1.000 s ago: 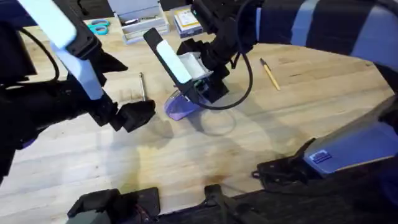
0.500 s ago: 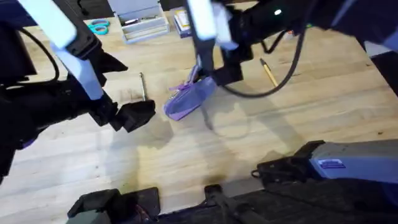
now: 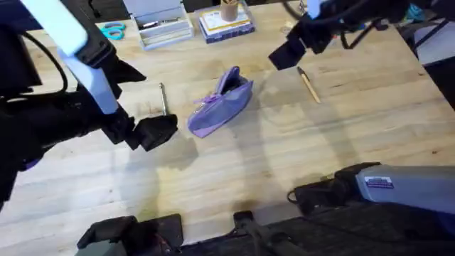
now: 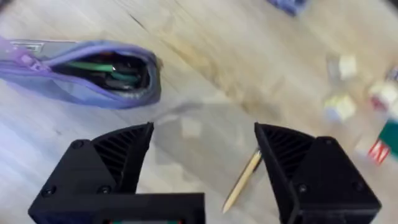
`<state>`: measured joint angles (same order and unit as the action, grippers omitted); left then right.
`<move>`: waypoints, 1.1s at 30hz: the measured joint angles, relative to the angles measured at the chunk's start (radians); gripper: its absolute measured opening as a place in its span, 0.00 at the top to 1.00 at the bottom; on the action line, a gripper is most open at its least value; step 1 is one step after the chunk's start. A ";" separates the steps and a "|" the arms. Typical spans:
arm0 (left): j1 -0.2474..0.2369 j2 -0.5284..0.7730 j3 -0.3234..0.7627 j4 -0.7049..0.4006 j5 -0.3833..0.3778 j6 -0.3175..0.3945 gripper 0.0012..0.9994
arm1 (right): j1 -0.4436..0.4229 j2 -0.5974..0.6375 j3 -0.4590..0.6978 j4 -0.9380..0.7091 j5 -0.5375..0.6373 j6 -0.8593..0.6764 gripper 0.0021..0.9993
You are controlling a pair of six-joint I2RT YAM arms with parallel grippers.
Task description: Unzip the bag, pick up the pens from the table one at a time and place them inside, then zip the bag closed.
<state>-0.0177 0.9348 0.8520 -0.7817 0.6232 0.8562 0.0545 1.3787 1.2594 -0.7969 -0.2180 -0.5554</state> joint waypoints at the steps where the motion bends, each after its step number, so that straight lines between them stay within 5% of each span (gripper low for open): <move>1: 0.000 0.000 0.000 0.000 0.000 0.000 0.01 | -0.016 0.000 0.000 -0.015 0.000 0.017 0.00; 10: 0.000 0.000 0.000 0.000 0.000 0.000 0.01 | -0.100 0.000 0.000 -0.140 0.000 0.084 0.00; 26: 0.000 0.000 0.000 0.000 0.000 0.000 0.01 | -0.101 0.000 0.000 -0.195 -0.017 0.161 0.00; 33: 0.000 0.000 0.000 0.000 0.000 0.000 0.01 | -0.106 0.014 0.000 -0.162 0.101 0.177 0.00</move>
<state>-0.0177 0.9348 0.8520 -0.7822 0.6235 0.8562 -0.0516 1.3926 1.2594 -0.9584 -0.1169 -0.3786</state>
